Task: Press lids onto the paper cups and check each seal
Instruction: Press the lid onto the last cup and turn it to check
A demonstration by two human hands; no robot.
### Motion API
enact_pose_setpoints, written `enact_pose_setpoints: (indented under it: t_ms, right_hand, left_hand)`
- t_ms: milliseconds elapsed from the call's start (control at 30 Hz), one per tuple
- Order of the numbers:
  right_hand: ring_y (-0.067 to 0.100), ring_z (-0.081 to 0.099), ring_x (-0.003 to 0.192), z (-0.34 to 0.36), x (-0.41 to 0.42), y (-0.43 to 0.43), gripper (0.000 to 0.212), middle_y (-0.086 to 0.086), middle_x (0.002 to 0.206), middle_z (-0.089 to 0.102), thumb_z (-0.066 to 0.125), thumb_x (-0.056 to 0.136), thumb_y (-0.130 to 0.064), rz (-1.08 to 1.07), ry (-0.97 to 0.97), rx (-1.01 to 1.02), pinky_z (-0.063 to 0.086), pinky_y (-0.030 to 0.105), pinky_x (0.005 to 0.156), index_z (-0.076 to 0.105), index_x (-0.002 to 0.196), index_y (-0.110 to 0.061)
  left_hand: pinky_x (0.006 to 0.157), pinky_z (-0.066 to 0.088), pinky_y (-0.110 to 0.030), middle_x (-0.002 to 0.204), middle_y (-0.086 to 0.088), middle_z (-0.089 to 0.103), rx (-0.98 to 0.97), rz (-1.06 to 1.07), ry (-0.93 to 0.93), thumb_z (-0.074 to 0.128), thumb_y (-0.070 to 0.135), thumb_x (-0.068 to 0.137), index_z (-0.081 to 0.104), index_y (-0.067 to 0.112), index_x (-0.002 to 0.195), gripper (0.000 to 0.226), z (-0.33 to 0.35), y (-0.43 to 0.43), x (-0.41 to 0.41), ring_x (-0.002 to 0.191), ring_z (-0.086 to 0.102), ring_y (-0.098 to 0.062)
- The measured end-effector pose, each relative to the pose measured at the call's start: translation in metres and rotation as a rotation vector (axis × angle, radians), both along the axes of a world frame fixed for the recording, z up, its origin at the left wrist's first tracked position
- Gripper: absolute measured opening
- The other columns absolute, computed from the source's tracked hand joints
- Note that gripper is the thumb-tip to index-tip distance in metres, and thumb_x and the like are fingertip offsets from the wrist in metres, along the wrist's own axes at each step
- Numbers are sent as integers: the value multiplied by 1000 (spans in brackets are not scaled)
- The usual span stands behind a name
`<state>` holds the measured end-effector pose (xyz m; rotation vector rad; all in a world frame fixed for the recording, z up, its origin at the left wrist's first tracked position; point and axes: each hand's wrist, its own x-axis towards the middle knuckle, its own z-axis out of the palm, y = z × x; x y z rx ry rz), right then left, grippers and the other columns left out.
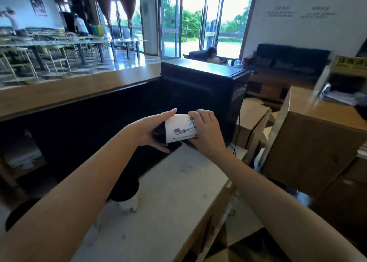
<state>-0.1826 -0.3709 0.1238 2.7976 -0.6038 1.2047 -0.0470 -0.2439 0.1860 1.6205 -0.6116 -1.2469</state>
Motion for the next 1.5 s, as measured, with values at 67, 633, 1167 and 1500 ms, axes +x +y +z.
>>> enact_pose_setpoints:
  t_ms: [67,633,1167,1500]
  right_hand:
    - [26,44,110,14,-3,-2,58,9,118,54,71,68,-26,28,-35,-48,41,37,97,51,120,-10]
    - [15,57,54,84,-31,-29,60,9,82,63,47,80,-70,273,100,1722,50,19,47,57,102,-14]
    - [20,56,93,48,-29,-19,28,9,106,52,55,90,-40,485,-218,1516,57,32,79,47,112,-25]
    - [27,63,103,42,-16,-8,48,15,113,58,52,88,-49,532,-391,1839,54,41,91,54,120,-13]
  left_hand:
    - [71,57,-50,113,-13,57,-101,52,158,64,48,80,57,21,119,48,0,-3,-1,94,59,-29]
    - [89,31,3,136,3,40,-730,82,-957,70,49,62,35,38,128,76,2,-4,-17,118,43,-3]
    - [71,56,-48,108,-12,62,-129,21,36,63,67,65,62,19,100,59,36,-5,-2,97,63,-31]
    - [68,50,-30,119,-7,47,-331,330,-610,72,37,76,35,30,121,59,16,-10,-23,99,56,-21]
